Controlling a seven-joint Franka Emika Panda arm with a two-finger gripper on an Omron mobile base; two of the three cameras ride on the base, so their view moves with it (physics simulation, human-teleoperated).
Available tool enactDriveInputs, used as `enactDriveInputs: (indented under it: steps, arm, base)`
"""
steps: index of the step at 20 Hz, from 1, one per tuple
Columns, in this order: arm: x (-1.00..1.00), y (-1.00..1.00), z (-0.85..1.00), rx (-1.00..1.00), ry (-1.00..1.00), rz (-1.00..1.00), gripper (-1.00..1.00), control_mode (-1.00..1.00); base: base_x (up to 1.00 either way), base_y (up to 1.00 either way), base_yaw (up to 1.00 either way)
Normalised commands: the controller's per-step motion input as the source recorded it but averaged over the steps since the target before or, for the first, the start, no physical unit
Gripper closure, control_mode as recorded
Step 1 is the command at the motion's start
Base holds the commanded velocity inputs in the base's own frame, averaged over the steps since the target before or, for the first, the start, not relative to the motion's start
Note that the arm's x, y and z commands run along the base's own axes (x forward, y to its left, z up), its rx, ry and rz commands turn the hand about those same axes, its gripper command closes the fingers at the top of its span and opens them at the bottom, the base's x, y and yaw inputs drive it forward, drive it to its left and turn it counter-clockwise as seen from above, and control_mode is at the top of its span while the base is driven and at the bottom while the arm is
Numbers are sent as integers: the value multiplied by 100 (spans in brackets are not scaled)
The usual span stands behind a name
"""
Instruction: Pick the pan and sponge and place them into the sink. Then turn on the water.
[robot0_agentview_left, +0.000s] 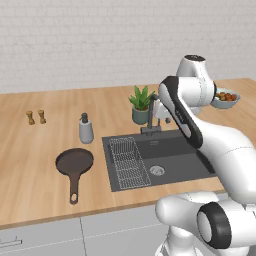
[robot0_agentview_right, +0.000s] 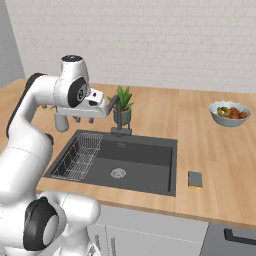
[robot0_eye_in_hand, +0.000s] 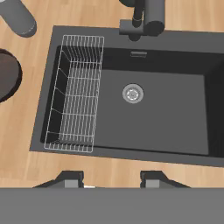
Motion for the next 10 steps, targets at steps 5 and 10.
enactDriveInputs:
  steps: [5, 10]
  arm:
    - [-21, 10, -6, 0, -6, 0, -100, -100]
    - [-36, 48, -38, 0, -6, 0, -100, -100]
  base:
    - [0, 0, 0]
    - [0, 0, 0]
